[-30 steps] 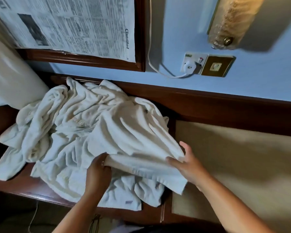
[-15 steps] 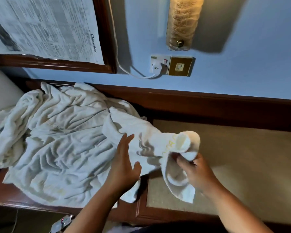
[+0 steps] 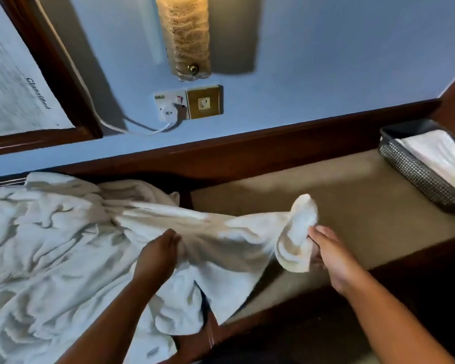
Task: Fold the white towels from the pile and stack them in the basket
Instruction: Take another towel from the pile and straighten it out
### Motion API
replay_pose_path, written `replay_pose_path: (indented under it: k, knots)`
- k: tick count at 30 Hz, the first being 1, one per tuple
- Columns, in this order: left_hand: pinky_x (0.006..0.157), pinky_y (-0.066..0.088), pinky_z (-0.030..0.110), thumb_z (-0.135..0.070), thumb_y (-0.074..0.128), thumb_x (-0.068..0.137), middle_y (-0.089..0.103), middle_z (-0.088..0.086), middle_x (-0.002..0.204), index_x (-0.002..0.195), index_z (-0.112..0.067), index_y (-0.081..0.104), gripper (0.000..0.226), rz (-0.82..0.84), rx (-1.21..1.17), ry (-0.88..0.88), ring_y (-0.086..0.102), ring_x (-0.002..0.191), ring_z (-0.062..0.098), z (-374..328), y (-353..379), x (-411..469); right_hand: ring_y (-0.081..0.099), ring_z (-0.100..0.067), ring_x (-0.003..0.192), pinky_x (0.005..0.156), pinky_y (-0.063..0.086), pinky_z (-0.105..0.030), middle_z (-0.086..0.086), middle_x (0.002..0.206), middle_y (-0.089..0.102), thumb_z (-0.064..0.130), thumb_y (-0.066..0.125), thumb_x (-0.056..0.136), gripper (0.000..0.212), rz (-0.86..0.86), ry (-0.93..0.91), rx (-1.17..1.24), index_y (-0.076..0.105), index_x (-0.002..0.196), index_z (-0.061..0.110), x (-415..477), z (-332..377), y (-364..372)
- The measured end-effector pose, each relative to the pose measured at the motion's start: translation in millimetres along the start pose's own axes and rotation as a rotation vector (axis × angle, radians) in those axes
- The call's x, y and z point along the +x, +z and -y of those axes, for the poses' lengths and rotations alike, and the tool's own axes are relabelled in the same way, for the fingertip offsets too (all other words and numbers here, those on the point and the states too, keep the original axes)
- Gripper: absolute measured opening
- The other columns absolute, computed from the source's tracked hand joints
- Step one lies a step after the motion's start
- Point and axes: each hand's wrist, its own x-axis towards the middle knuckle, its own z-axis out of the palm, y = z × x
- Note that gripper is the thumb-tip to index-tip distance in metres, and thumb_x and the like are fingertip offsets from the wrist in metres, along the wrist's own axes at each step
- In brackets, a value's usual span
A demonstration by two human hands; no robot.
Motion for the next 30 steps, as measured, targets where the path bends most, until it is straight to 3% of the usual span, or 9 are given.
replay_pose_path:
  k: [5,8,11,14,17,19,21,25,30]
  knots:
    - [0.063,0.042,0.033,-0.044,0.037,0.101,0.05,-0.004,0.061,0.073,-0.03,0.04,0.032,0.078,-0.194,0.371,0.053,0.061,0.012,-44,-20,-19,0.008,-0.017,0.151,0.121,0.023,-0.039,0.01,0.161,-0.008,0.06,0.076,0.076,0.114,0.205,-0.233,-0.605,-0.002,0.157,0.041,-35,-15,58]
    - [0.06,0.04,0.027,-0.035,0.04,0.105,0.046,-0.004,0.063,0.073,-0.028,0.038,0.033,0.135,-0.347,0.503,0.052,0.061,0.012,-57,-43,-38,-0.015,-0.008,0.149,0.122,0.008,-0.034,0.016,0.161,-0.019,0.061,0.075,0.072,0.116,0.351,-0.527,-0.828,-0.008,0.153,0.05,-53,-25,109]
    - [0.06,0.042,0.028,-0.035,0.041,0.106,0.046,-0.006,0.065,0.075,-0.023,0.042,0.033,0.118,-0.491,0.474,0.05,0.062,0.008,-39,-61,-54,0.018,-0.013,0.15,0.121,0.022,-0.037,0.007,0.155,0.036,0.038,0.068,0.082,0.067,0.32,-0.683,-0.776,0.041,0.143,0.042,-54,-34,151]
    - [0.069,0.049,0.033,-0.046,0.048,0.102,0.059,-0.012,0.082,0.089,-0.026,0.056,0.025,0.022,-0.533,0.385,0.059,0.078,0.009,4,-66,-70,0.058,0.012,0.1,0.087,0.046,-0.02,0.035,0.096,0.061,0.027,0.062,0.085,0.025,0.326,-0.657,-0.638,0.059,0.103,0.044,-66,-38,179]
    - [0.095,0.047,0.035,-0.074,0.063,0.081,0.052,-0.025,0.13,0.127,-0.041,0.049,0.058,-0.021,-0.324,0.304,0.054,0.119,0.007,62,-60,-86,0.063,0.008,0.099,0.082,0.051,-0.017,0.026,0.1,0.069,0.011,0.062,0.085,0.031,0.414,-0.586,-0.489,0.066,0.106,0.034,-85,-39,194]
    - [0.106,0.04,0.044,-0.086,0.063,0.065,0.034,-0.019,0.154,0.146,-0.043,0.031,0.098,0.014,-0.166,0.176,0.042,0.135,0.012,95,-54,-92,0.066,0.003,0.1,0.082,0.052,-0.018,0.02,0.103,0.072,0.008,0.058,0.082,0.04,0.436,-0.563,-0.373,0.066,0.111,0.035,-94,-30,199]
    - [0.11,0.035,0.053,-0.083,0.061,0.064,0.025,-0.009,0.163,0.153,-0.04,0.022,0.106,0.014,-0.032,0.079,0.035,0.143,0.023,114,-52,-87,0.068,0.0,0.093,0.075,0.05,-0.016,0.016,0.097,0.073,0.01,0.055,0.078,0.041,0.455,-0.569,-0.32,0.067,0.109,0.033,-97,-15,200]
    - [0.112,0.032,0.057,-0.046,0.068,0.082,0.017,-0.002,0.165,0.154,-0.044,0.019,0.087,0.045,0.185,0.02,0.026,0.141,0.035,127,-56,-53,0.068,-0.005,0.094,0.076,0.051,-0.015,0.007,0.099,0.073,-0.004,0.059,0.085,0.038,0.516,-0.575,-0.276,0.067,0.107,0.026,-97,11,198]
    - [0.085,0.05,0.043,-0.027,0.051,0.094,0.07,0.009,0.117,0.127,-0.03,0.054,0.034,-0.048,0.086,-0.106,0.061,0.108,0.037,104,-77,1,0.067,-0.006,0.106,0.088,0.052,-0.027,0.009,0.11,0.073,0.02,0.068,0.092,0.029,0.424,-0.512,-0.178,0.065,0.12,0.026,-89,17,189]
